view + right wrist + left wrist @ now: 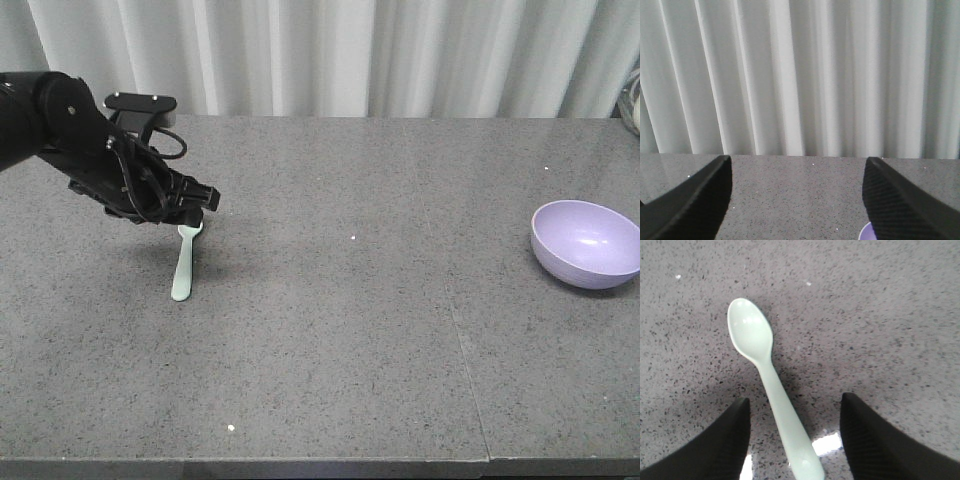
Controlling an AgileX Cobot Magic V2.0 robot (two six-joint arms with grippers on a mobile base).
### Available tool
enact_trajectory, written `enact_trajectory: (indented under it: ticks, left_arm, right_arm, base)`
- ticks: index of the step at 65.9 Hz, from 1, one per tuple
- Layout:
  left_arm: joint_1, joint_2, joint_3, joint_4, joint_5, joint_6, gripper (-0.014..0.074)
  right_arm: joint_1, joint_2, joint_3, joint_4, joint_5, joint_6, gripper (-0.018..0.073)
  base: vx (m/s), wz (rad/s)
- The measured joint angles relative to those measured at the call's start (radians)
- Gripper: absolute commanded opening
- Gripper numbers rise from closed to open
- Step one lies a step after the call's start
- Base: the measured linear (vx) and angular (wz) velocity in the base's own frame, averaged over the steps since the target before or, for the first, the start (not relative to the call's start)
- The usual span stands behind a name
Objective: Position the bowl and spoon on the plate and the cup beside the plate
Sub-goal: 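Lower the left gripper over the pale green spoon handle and close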
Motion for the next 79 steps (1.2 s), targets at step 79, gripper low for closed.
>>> enact_trajectory:
  ticks: [79]
  left_arm:
    - [-0.001, 0.17, -0.036, 0.049, 0.068, -0.024, 0.0218]
  right_arm:
    - [0.0, 0.0, 0.0, 0.0, -0.008, 0.0, 0.0538]
  base:
    - [0.0, 0.0]
